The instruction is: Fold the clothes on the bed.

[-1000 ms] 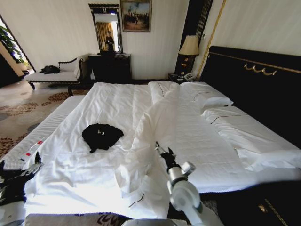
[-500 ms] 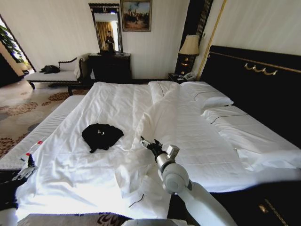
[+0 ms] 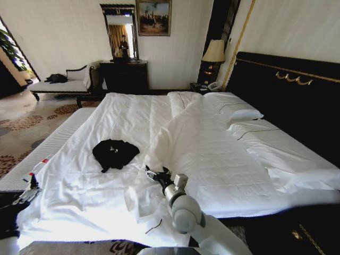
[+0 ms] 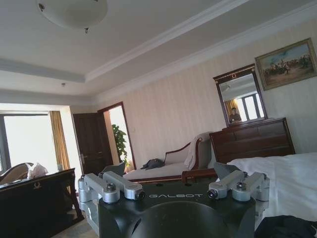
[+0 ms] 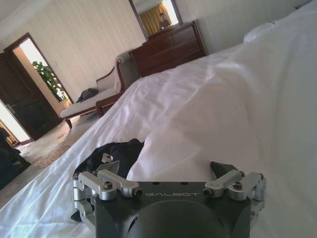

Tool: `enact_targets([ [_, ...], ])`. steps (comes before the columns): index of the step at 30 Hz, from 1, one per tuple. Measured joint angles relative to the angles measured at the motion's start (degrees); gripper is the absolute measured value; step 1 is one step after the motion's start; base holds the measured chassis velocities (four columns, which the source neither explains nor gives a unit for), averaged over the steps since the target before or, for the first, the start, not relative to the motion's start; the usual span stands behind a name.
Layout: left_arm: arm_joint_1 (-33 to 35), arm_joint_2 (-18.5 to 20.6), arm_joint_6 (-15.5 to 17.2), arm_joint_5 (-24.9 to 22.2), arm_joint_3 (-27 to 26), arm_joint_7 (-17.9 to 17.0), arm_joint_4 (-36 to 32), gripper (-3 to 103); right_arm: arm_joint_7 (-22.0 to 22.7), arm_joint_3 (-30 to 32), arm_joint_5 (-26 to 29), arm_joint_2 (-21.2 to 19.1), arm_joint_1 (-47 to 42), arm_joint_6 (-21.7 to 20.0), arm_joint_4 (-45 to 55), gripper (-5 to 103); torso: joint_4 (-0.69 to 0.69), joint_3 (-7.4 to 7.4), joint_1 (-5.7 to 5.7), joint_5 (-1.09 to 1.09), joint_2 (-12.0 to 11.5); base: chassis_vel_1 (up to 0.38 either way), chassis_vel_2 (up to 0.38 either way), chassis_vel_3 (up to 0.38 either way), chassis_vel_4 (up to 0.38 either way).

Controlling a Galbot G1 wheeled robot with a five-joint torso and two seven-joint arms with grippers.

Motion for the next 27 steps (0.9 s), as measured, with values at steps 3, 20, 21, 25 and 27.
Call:
enact_targets([
  [3,0.0,-0.1,-0.1,0.2,0.1,0.0,0.0,100,-0.5,-1.1,-1.8,0.2,-0.1,0.2,-0.8,100,0.00,0.00,0.00,0.00,0.0,0.000,0.000,0.000,0.000],
  [20,-0.9,0.3,-0.4,0.3,0.7,-0.1,1.9,100,-2.5,-1.1,-12.7,1.9,-1.0,1.6,-8.5,70,0.00,0.00,-0.01,0.00,0.0,0.000,0.000,0.000,0.000],
  [21,-1.1,0.3,-0.4,0.4,0.8,-0.1,2.1,100,-2.6,-0.6,-12.7,1.9,-1.3,1.8,-8.4,64,0.00,0.00,-0.01,0.00,0.0,0.000,0.000,0.000,0.000],
  [25,-1.5,0.5,-0.4,0.4,1.1,-0.2,2.5,100,-3.4,0.7,-12.3,1.9,-2.2,2.4,-7.7,54,0.00,0.00,-0.01,0.01,0.0,0.000,0.000,0.000,0.000],
  [27,-1.7,0.6,-0.4,0.5,1.3,-0.2,2.8,100,-3.9,1.5,-11.6,1.8,-2.9,2.7,-6.8,42,0.00,0.00,0.00,0.00,0.0,0.000,0.000,0.000,0.000],
])
